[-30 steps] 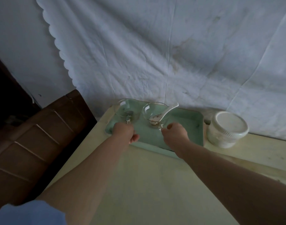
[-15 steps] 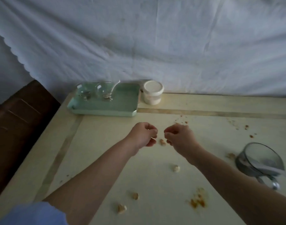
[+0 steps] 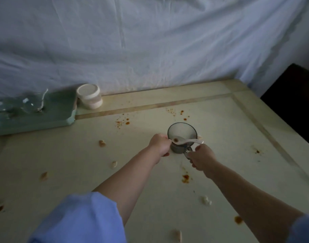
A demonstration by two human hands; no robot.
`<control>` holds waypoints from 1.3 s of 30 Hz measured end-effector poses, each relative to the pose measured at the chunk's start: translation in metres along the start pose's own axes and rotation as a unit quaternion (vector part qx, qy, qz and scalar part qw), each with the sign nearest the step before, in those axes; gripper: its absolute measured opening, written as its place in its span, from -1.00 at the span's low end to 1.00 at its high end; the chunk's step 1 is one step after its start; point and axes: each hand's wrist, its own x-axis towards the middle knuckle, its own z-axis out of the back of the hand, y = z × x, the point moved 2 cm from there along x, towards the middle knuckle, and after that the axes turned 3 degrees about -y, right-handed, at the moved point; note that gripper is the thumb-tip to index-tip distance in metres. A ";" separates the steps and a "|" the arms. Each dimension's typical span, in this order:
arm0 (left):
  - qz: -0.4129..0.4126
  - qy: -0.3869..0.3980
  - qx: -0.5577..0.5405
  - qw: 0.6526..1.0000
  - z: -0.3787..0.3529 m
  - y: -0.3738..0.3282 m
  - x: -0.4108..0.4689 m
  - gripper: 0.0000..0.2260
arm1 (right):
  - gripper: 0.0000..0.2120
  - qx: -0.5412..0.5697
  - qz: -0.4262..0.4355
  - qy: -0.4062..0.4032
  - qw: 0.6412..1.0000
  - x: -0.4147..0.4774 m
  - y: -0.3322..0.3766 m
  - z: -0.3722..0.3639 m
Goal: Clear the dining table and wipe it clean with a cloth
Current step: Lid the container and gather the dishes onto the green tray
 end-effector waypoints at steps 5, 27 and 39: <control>0.012 -0.024 -0.028 0.999 -0.009 0.001 0.014 -0.82 | -0.84 0.057 -0.070 0.125 0.988 0.018 0.000 -0.005; -0.052 -0.299 -0.285 0.909 0.327 0.018 -0.001 -0.88 | -0.81 0.049 0.125 0.267 0.954 -0.090 0.281 -0.223; -0.079 -0.269 -0.193 0.940 0.442 0.070 0.092 -0.80 | -0.88 0.083 0.035 0.258 0.962 -0.036 0.349 -0.375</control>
